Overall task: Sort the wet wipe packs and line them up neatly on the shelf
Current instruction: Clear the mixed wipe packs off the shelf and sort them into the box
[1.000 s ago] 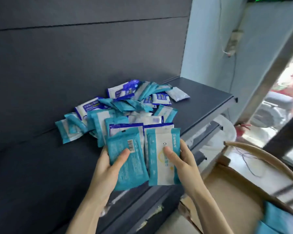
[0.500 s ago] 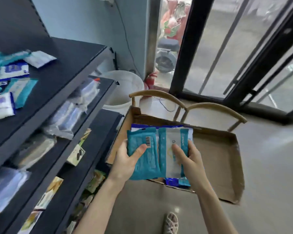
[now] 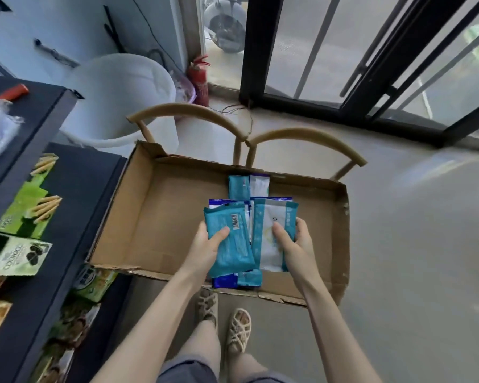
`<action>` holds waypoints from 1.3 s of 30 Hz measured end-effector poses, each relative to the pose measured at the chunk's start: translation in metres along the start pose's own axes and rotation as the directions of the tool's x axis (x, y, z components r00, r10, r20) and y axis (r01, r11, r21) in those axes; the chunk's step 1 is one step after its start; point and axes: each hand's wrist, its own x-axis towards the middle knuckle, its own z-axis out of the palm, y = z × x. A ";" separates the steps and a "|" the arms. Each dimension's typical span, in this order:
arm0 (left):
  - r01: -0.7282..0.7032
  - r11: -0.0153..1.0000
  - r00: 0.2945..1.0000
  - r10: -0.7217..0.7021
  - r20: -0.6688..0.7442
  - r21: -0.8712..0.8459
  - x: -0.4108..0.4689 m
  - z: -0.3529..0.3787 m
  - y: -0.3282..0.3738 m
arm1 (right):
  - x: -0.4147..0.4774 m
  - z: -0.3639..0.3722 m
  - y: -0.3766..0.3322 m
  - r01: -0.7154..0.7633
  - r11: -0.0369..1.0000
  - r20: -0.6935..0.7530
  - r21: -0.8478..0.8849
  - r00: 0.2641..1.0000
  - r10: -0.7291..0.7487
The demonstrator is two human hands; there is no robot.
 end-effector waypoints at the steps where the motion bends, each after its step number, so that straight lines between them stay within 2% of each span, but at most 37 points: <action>1: 0.006 1.000 1.000 -0.006 0.002 0.019 0.017 0.003 0.000 | 0.016 0.000 0.002 -0.020 1.000 -0.002 0.004 1.000 0.020; 7: 0.096 0.994 0.994 -0.093 -0.054 0.059 0.126 0.007 -0.011 | 0.121 0.000 0.034 -0.115 0.993 -0.049 0.004 0.992 0.115; 12: 0.210 0.977 0.974 -0.206 -0.093 0.045 0.224 0.011 -0.033 | 0.211 0.003 0.077 -0.153 0.984 -0.161 -0.091 0.977 0.137; 18: 0.177 0.971 0.976 -0.152 -0.155 0.164 0.319 0.023 -0.059 | 0.301 -0.001 0.124 -0.183 0.967 -0.221 -0.179 0.965 0.141; 21: 0.133 0.978 0.978 -0.104 -0.180 0.158 0.356 0.026 -0.074 | 0.339 -0.001 0.144 -0.171 0.966 -0.228 -0.194 0.965 0.125; 24: 0.081 0.985 0.977 -0.047 -0.209 0.154 0.378 0.028 -0.091 | 0.363 0.000 0.161 -0.147 0.967 -0.219 -0.208 0.970 0.101; 26: 0.060 0.960 0.975 0.003 -0.224 0.272 0.389 0.028 -0.107 | 0.374 0.000 0.173 -0.150 0.952 -0.227 -0.266 0.970 0.089; 29: 0.062 0.880 0.968 0.061 -0.243 0.470 0.398 0.027 -0.128 | 0.381 -0.003 0.189 -0.147 0.832 -0.282 -0.534 0.959 -0.012; 31: 0.064 0.872 0.977 0.044 -0.208 0.486 0.402 0.024 -0.138 | 0.382 -0.003 0.195 -0.119 0.760 -0.251 -0.639 0.966 -0.060; 35: 0.055 0.873 0.989 0.019 -0.145 0.485 0.407 0.018 -0.147 | 0.385 -0.008 0.204 -0.068 0.772 -0.155 -0.632 0.987 -0.039; 39: 0.036 0.863 0.993 0.026 -0.116 0.504 0.406 0.015 -0.141 | 0.386 -0.015 0.201 -0.060 0.741 -0.121 -0.669 0.992 -0.029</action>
